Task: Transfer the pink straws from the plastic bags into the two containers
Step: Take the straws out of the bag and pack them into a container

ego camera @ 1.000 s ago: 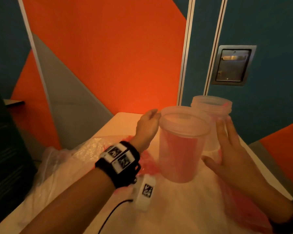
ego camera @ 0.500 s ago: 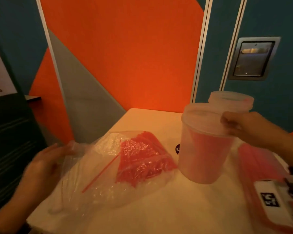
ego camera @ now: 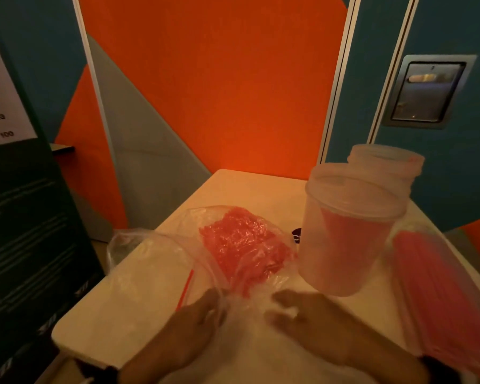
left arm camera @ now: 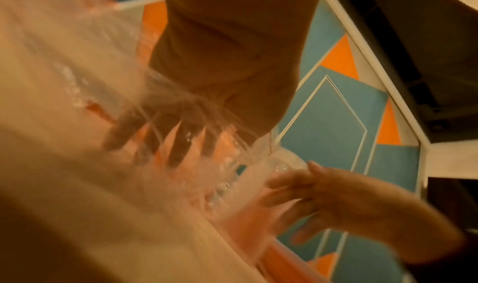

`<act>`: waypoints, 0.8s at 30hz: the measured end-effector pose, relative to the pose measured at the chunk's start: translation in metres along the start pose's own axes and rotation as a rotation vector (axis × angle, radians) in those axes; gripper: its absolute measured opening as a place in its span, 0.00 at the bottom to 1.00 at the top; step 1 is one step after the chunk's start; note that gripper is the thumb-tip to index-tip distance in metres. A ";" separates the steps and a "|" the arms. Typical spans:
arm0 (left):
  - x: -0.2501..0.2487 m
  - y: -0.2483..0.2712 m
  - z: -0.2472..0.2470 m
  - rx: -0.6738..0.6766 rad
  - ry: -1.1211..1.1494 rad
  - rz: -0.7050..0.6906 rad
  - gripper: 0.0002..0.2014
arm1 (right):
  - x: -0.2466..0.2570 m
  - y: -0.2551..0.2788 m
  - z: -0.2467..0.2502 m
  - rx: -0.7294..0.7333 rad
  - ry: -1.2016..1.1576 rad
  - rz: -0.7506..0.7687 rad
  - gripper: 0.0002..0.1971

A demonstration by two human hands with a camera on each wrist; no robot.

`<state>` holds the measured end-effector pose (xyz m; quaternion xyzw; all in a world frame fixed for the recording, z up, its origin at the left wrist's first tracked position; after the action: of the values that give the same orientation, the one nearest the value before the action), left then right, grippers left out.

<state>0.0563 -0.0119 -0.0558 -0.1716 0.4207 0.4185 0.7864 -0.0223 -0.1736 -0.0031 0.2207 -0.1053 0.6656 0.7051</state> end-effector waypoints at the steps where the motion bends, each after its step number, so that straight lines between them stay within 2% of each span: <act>1: -0.009 0.005 -0.013 0.015 0.113 -0.012 0.16 | 0.006 -0.004 -0.024 0.184 -0.142 0.012 0.41; 2: -0.020 0.008 -0.022 -0.017 0.140 -0.067 0.17 | 0.014 -0.009 -0.042 0.301 -0.308 0.078 0.36; 3: -0.026 0.010 -0.026 -0.090 0.098 -0.131 0.19 | 0.020 -0.013 -0.049 0.343 -0.431 0.153 0.32; 4: -0.026 0.012 -0.030 -0.134 0.156 -0.129 0.24 | 0.022 -0.019 -0.052 0.349 -0.504 0.201 0.30; 5: -0.026 0.012 -0.035 -0.152 0.215 -0.154 0.32 | 0.020 -0.026 -0.052 0.332 -0.544 0.217 0.26; 6: -0.026 0.009 -0.043 -0.122 0.327 -0.147 0.33 | 0.017 -0.033 -0.048 0.289 -0.574 0.202 0.21; 8: -0.031 -0.001 -0.049 -0.114 0.351 -0.102 0.24 | 0.007 -0.045 -0.034 0.147 -0.568 0.123 0.12; 9: -0.039 -0.002 -0.050 -0.070 0.298 -0.096 0.25 | 0.000 -0.049 -0.024 0.069 -0.537 0.055 0.10; 11: -0.061 -0.004 -0.046 -0.004 0.243 -0.137 0.26 | -0.013 -0.053 -0.002 -0.064 -0.455 -0.048 0.11; 13: -0.071 -0.011 -0.036 0.020 0.113 -0.186 0.25 | -0.021 -0.055 0.019 -0.164 -0.236 -0.061 0.14; 14: -0.074 -0.013 -0.024 -0.025 0.135 -0.165 0.24 | -0.024 -0.055 0.027 -0.198 -0.090 -0.063 0.15; 17: -0.061 -0.032 0.015 -0.312 -0.344 -0.121 0.20 | -0.034 -0.047 0.043 -0.219 0.213 -0.121 0.18; 18: -0.053 -0.038 0.023 -0.348 -0.465 -0.078 0.19 | -0.037 -0.043 0.045 -0.220 0.254 -0.147 0.16; 20: -0.033 -0.052 0.021 -0.215 -0.568 0.020 0.18 | -0.037 -0.032 0.046 -0.203 0.294 -0.203 0.15; 22: -0.024 -0.058 0.008 -0.059 -0.626 0.056 0.18 | -0.031 -0.022 0.045 -0.233 0.319 -0.225 0.21; 24: -0.028 -0.057 -0.003 -0.061 -0.701 0.026 0.20 | -0.008 -0.010 0.046 -0.419 0.410 -0.135 0.26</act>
<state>0.0918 -0.0616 -0.0396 -0.0354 0.1144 0.4744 0.8721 -0.0062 -0.2018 0.0326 -0.0623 -0.0810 0.6118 0.7844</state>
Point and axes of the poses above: each hand's wrist, its own y-axis away from the middle knuckle, its own z-axis out of the back of the hand, x = y × z, the point moved 6 cm from there along -y, towards the middle knuckle, and after that the axes turned 5 degrees about y, right-handed, at the moved point
